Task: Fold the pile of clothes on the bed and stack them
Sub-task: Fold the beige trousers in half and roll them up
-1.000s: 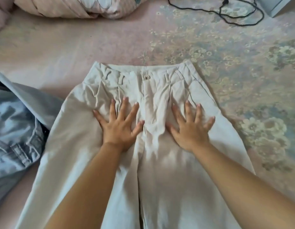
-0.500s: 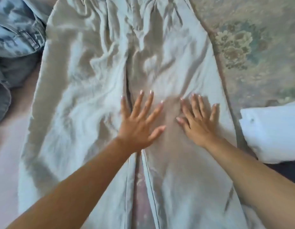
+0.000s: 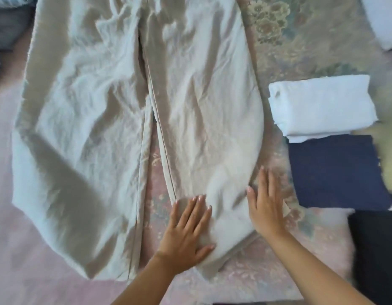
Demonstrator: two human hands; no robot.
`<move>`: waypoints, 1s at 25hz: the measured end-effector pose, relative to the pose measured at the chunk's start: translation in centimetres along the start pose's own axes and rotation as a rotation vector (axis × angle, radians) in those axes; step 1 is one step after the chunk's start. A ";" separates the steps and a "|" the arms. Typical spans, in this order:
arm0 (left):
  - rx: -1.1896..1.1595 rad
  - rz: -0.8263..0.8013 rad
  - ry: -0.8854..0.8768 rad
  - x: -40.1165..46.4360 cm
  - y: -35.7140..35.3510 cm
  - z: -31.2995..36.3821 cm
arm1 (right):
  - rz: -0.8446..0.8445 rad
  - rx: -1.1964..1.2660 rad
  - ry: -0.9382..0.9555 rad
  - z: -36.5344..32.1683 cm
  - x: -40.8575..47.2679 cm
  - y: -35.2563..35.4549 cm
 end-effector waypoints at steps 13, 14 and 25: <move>0.290 -0.130 -0.137 -4.0 -2.5 4.5 | -0.413 0.458 -0.191 6.1 -5.0 1.2; 0.334 -0.130 -0.147 -4.3 -2.3 5.0 | -0.405 0.523 -0.231 6.5 -6.1 1.8; 0.252 0.043 -0.232 -7.7 -0.7 8.9 | -0.334 0.569 -0.593 13.5 -12.1 3.7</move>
Point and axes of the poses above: each hand's wrist, its own x-axis towards the middle knuckle, its own y-axis out of the back of the hand, z = x × y, the point moved 7 cm from there along x, towards the middle knuckle, and after that the axes turned 15 degrees about -x, right-handed, at the moved point
